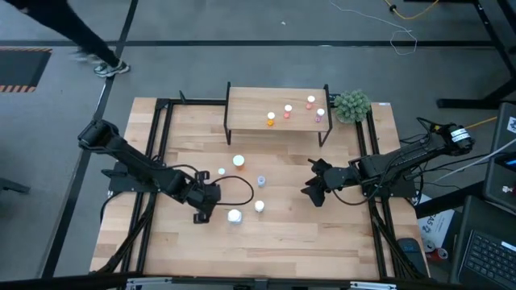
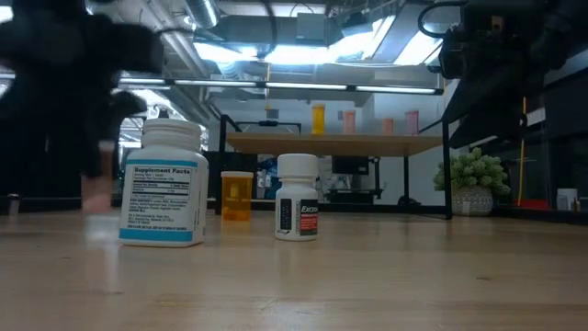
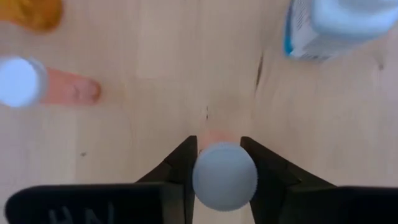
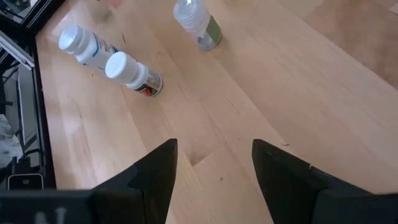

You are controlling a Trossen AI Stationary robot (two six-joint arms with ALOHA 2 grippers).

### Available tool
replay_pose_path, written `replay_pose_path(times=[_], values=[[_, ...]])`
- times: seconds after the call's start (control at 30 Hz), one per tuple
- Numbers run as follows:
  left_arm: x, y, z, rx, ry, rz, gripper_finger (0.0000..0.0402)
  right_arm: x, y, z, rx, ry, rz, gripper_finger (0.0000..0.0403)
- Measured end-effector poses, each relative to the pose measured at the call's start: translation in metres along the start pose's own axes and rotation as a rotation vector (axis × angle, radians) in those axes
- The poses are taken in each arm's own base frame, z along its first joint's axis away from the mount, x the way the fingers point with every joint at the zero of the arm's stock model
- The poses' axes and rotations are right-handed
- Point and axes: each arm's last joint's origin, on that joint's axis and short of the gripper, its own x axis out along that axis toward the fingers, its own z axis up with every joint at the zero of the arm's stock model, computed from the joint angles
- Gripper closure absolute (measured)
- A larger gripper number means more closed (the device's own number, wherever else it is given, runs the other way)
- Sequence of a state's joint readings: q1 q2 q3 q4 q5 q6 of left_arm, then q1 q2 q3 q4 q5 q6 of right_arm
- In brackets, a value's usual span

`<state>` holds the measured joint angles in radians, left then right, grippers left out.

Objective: Pick and place medicine bottles onto shelf by color
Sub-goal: Put the orange pill bottle on the shelf

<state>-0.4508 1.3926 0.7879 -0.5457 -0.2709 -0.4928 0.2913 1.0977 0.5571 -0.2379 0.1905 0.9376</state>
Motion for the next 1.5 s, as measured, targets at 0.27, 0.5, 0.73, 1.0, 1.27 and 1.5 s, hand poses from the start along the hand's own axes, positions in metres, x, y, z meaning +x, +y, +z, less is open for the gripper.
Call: replay_pose_path(times=[0.27,0.5,0.73,1.0,1.27,1.5], values=[[-0.046,0.005,0.037,0.020,0.044,0.084,0.0308,0.000,0.000,0.000,-0.004,0.000,0.000,0.0192],[-0.083,0.038,0.090,-0.101,-0.095,0.159,0.0308,0.000,0.000,0.000,-0.026,-0.001,0.000,0.0192],[-0.112,0.102,0.129,-0.203,-0.210,0.257,0.0307,0.000,0.000,0.000,-0.027,-0.001,0.001,0.0192],[-0.120,0.168,0.158,-0.263,-0.350,0.241,0.0307,0.000,0.000,0.000,-0.027,-0.001,0.001,0.0192],[-0.071,0.216,0.163,-0.331,-0.201,0.302,0.0307,0.000,0.000,0.000,-0.025,-0.001,0.002,0.0192],[-0.049,0.234,0.160,-0.368,-0.135,0.289,0.0307,0.000,0.000,0.000,-0.027,0.007,0.004,0.0192]])
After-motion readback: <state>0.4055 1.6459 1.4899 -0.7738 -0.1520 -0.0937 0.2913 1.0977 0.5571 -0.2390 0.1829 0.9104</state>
